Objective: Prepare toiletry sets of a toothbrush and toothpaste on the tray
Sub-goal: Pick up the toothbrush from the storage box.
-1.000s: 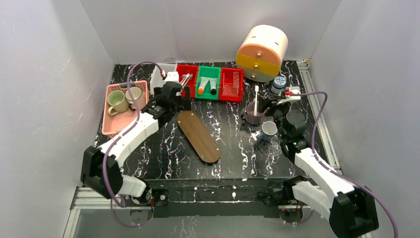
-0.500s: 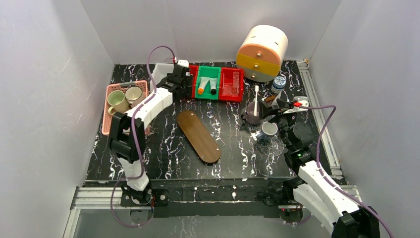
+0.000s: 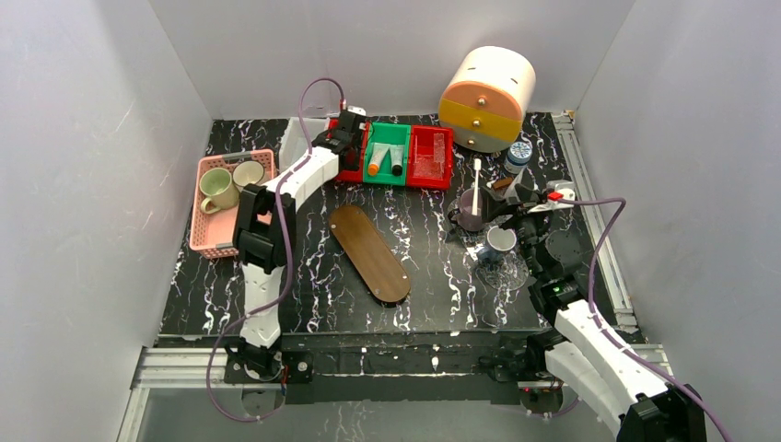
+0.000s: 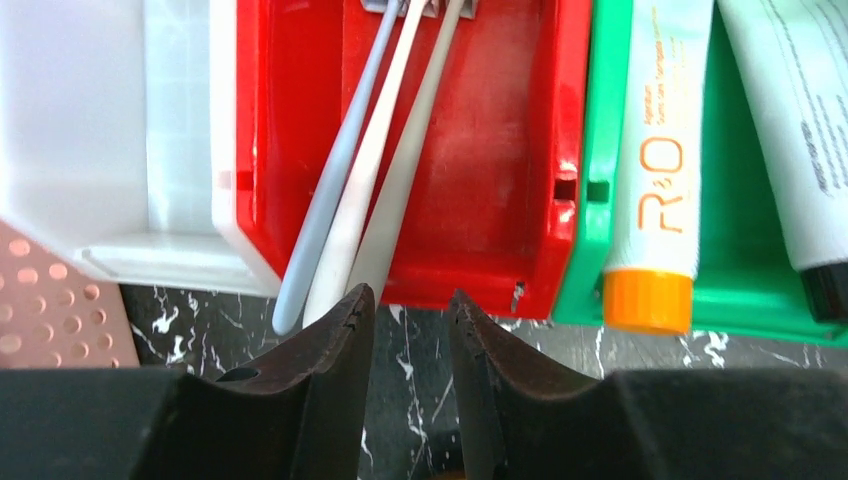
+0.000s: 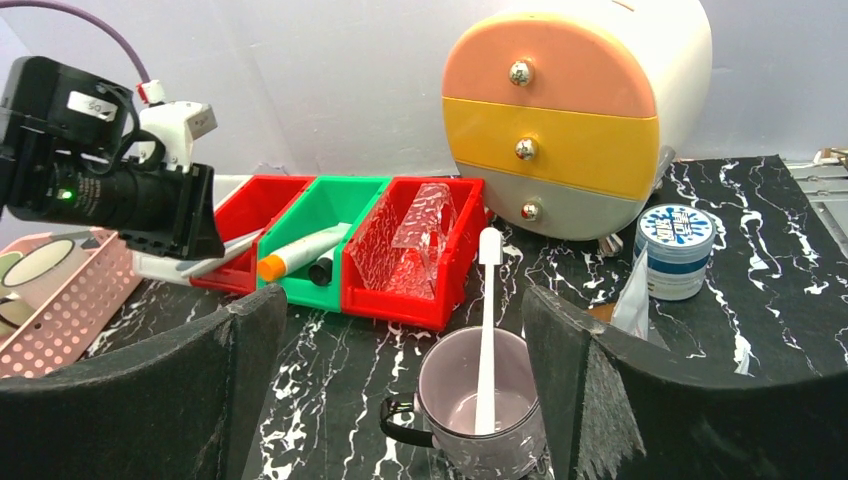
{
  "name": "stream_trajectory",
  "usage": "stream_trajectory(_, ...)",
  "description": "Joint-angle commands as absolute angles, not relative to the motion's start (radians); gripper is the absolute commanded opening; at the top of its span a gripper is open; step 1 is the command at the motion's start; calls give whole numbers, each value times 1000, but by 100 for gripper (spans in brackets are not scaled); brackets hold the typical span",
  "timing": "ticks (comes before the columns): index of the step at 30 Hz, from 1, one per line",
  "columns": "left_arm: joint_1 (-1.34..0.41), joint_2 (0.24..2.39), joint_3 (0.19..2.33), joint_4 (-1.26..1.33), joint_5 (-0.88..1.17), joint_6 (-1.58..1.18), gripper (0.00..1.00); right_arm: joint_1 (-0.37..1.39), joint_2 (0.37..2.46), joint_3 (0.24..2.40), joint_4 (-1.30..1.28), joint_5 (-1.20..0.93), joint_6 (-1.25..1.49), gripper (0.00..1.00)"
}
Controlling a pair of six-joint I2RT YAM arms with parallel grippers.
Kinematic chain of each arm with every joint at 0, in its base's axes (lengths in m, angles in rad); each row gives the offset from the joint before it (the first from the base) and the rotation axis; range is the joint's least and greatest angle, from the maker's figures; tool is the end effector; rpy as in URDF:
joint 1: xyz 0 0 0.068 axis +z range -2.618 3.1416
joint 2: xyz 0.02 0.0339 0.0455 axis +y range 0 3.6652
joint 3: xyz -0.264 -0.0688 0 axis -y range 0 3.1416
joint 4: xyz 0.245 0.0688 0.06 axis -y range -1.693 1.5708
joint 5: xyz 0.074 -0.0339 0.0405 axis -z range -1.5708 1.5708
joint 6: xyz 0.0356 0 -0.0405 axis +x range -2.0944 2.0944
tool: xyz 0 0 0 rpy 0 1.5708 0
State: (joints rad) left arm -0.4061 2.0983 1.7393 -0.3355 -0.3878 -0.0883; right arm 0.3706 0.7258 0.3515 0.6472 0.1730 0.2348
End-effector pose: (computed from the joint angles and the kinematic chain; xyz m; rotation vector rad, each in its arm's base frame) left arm 0.4514 -0.1794 0.2433 0.1483 2.2050 0.1667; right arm 0.1677 0.0586 0.2844 0.0603 1.3115 0.4046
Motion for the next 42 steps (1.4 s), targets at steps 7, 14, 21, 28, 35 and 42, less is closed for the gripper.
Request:
stream_trajectory(7, -356, 2237, 1919, -377, -351, -64, 28, 372, 730, 345, 704, 184, 237, 96)
stream_trajectory(14, -346, 2301, 1946, -394, -317, -65, 28, 373, 736, 347, 703, 188, 235, 96)
stream_trajectory(21, -346, 2295, 1942, -406, -261, -83, 25, 372, 742, 348, 701, 188, 235, 96)
stream_trajectory(28, -346, 2274, 1945, -410, -261, -80, 17, 372, 741, 351, 695, 187, 235, 96)
stream_trajectory(35, -345, 2215, 1938, -410, -269, -75, 6, 373, 744, 359, 687, 181, 232, 97)
stream_trajectory(42, -345, 2132, 1888, -381, -272, -95, 0, 373, 744, 376, 659, 169, 232, 97)
